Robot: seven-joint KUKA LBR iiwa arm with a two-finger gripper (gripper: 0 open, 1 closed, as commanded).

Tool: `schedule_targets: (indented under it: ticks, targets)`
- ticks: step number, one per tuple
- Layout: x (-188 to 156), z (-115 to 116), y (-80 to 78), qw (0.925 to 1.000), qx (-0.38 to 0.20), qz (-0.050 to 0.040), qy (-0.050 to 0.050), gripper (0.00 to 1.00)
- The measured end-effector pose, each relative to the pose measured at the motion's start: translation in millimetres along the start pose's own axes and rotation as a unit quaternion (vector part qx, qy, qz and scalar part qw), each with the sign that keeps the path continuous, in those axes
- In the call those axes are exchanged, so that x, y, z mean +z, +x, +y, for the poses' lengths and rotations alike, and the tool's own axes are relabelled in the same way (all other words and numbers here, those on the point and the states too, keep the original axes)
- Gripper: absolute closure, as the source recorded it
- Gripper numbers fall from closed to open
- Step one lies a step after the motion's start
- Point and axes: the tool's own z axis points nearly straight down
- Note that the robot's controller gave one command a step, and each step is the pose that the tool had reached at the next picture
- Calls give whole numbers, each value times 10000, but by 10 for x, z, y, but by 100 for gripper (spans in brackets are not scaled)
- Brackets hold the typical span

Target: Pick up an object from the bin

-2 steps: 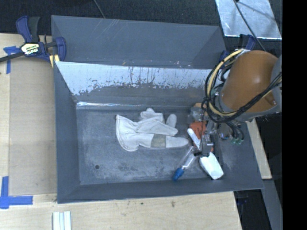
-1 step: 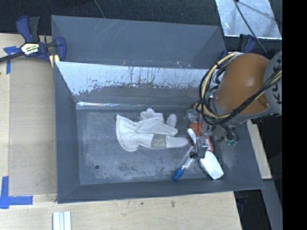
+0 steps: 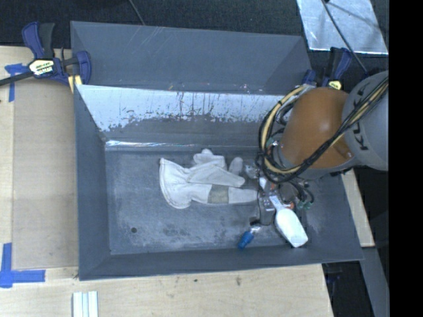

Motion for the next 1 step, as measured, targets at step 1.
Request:
schedule_targets:
  ticks: [1]
  targets:
    - [180,35,-2,9987,-512,24,-14,0]
